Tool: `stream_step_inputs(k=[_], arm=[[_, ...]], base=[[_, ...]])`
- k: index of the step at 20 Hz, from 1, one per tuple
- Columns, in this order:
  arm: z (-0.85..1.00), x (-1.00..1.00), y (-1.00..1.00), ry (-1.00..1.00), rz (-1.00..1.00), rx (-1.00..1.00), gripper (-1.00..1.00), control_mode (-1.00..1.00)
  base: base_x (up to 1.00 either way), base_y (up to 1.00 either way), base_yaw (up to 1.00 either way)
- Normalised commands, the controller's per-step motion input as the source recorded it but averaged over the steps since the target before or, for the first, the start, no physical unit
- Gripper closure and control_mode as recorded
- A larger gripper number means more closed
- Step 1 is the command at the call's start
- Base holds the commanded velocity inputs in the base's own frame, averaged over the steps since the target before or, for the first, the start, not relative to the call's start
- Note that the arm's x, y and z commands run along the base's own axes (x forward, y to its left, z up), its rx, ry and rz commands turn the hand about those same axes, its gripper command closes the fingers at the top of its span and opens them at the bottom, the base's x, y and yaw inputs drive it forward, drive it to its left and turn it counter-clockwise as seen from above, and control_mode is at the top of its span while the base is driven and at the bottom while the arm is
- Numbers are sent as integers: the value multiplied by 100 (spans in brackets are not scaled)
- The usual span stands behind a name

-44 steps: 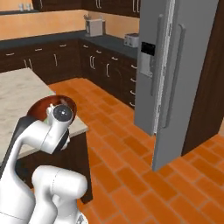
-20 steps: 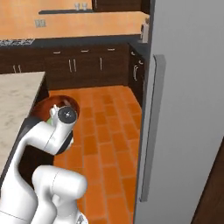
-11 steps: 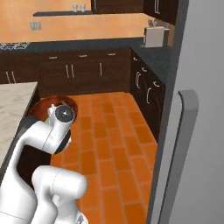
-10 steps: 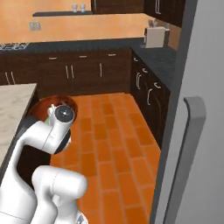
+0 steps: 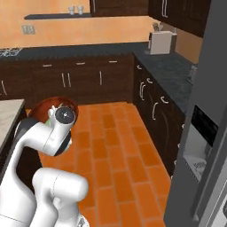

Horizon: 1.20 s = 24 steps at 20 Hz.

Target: Pick the chicken drumstick and corn from their plates and place them in the bowl. Then put the bowl in the fridge.

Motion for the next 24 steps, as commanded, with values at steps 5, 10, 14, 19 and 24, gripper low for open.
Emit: stream_step_inputs(k=[5, 10, 14, 19, 24], arm=[[0, 0, 0, 0, 0, 0, 100, 100], [0, 0, 0, 0, 0, 0, 100, 100], [0, 0, 0, 0, 0, 0, 100, 100], [0, 0, 0, 0, 0, 0, 100, 100], [0, 0, 0, 0, 0, 0, 100, 100]], base=[[95, -18, -33], [39, -24, -76], [4, -19, -83], [2, 18, -78], [4, -1, -81]])
